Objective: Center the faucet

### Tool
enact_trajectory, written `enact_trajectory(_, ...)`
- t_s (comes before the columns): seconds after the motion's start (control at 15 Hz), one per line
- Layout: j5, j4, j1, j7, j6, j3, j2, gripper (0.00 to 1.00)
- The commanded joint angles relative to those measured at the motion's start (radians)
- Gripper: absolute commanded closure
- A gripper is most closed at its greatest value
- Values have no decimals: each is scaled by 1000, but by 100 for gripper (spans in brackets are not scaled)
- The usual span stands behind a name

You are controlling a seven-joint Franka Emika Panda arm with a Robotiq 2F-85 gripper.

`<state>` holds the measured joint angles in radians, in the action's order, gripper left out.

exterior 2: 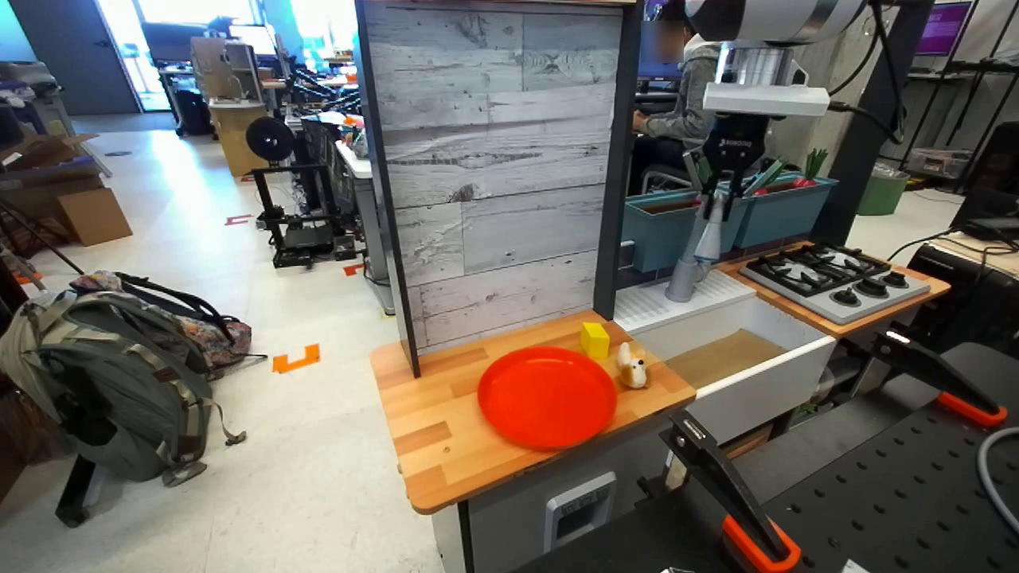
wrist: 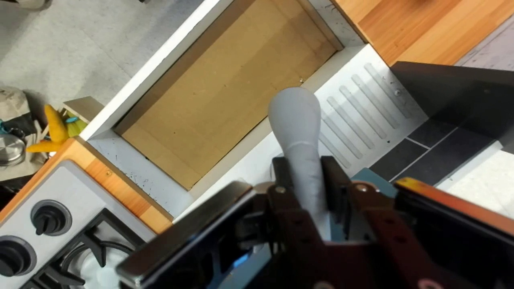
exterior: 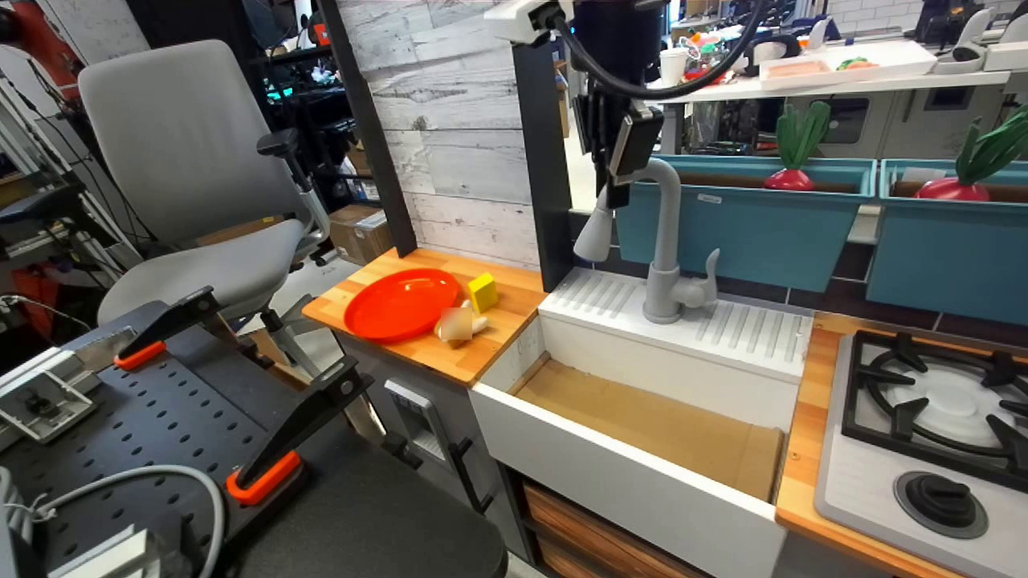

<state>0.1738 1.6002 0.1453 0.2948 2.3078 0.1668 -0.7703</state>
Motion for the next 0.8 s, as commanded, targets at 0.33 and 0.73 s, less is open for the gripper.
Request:
enact_trajectory(0.33,-187,11,36,-206,17,82,24,94)
enact_trajectory(0.73,-189,53,47,-263,107,66,39,41)
